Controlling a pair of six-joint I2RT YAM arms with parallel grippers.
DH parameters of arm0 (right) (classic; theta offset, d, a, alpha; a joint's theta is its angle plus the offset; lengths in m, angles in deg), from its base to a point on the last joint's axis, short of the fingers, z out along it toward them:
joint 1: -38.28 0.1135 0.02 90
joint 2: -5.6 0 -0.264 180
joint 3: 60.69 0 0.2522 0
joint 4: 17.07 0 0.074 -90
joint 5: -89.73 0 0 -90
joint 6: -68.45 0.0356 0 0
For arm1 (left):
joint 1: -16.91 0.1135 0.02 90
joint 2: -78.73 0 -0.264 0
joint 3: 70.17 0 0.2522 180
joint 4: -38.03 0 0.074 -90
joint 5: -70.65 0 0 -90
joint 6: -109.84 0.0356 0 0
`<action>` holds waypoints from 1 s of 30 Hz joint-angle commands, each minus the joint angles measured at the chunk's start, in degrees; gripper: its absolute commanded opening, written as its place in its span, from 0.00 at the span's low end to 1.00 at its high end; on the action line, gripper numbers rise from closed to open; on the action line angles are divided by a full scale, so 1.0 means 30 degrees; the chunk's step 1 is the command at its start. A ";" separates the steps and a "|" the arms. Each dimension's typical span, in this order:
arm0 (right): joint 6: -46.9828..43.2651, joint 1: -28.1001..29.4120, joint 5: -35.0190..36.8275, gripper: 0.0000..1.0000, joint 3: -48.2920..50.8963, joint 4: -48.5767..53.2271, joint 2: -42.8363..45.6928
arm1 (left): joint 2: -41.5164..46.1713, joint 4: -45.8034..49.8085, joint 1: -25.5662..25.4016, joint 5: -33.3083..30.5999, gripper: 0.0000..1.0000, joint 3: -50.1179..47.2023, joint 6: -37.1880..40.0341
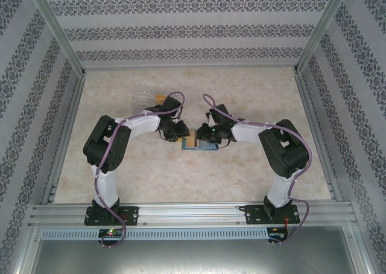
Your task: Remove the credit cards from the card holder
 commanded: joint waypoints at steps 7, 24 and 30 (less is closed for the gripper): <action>0.0231 -0.0204 -0.0611 0.18 -0.0438 -0.0023 -0.0799 | -0.0033 0.0138 -0.0083 0.1157 0.25 0.1207 0.0724; 0.0663 -0.0399 0.0632 0.16 -0.0353 0.0542 -0.0738 | -0.1779 0.1612 -0.0053 -0.0189 0.18 0.1377 0.1190; 0.0793 -0.0488 0.1434 0.17 0.0089 0.0548 -0.0402 | -0.1783 0.1905 -0.0054 -0.0616 0.18 0.1238 0.1372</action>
